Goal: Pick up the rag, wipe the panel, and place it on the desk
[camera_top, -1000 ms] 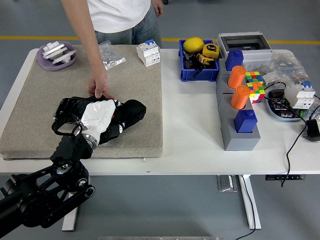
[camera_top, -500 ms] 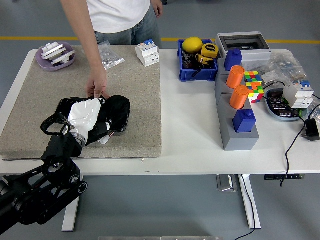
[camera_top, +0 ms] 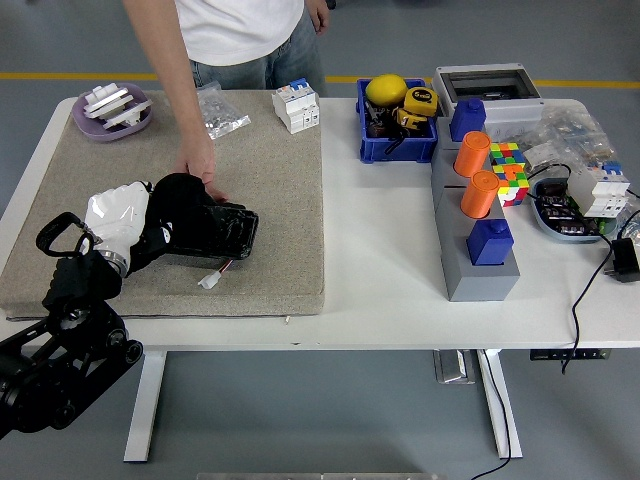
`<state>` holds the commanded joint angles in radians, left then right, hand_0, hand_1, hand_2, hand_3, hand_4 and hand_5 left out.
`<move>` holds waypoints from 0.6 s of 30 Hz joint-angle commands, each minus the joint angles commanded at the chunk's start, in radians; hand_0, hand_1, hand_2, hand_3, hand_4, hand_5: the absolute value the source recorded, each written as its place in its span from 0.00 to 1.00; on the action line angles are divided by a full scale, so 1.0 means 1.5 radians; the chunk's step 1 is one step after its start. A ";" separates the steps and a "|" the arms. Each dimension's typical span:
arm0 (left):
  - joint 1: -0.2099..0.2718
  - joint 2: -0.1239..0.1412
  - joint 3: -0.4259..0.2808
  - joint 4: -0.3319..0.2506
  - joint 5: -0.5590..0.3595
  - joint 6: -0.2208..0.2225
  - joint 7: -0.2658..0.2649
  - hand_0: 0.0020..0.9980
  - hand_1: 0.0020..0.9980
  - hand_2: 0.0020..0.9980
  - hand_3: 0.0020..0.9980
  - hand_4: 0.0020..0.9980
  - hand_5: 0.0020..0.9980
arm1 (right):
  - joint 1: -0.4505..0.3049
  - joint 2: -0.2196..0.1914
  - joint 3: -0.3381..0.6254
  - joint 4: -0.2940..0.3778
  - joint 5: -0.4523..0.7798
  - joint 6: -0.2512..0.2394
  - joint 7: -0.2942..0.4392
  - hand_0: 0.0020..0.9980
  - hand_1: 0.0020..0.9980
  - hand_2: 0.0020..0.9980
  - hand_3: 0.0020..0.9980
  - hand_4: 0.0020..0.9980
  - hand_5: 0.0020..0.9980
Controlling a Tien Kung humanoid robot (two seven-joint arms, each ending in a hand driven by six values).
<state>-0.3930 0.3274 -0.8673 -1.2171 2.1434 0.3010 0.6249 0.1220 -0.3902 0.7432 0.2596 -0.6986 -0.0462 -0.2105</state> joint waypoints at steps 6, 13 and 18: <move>0.005 0.008 -0.033 0.022 0.005 -0.003 0.003 0.26 0.36 0.52 0.52 0.48 0.00 | -0.005 -0.003 0.003 0.001 -0.005 0.001 -0.001 0.77 0.60 0.61 0.57 1.00 0.51; 0.007 0.022 -0.076 0.051 0.012 -0.005 0.005 0.25 0.36 0.52 0.52 0.48 0.00 | -0.006 -0.003 0.006 0.002 -0.010 0.001 -0.002 0.77 0.60 0.61 0.57 1.00 0.51; 0.003 0.032 -0.099 0.070 0.016 -0.004 0.005 0.25 0.36 0.52 0.52 0.48 0.00 | -0.005 -0.002 0.009 0.003 -0.012 0.001 -0.003 0.77 0.60 0.61 0.57 1.00 0.51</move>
<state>-0.3880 0.3760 -1.0163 -1.1122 2.1679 0.2948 0.6321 0.1149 -0.3934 0.7568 0.2643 -0.7169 -0.0450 -0.2152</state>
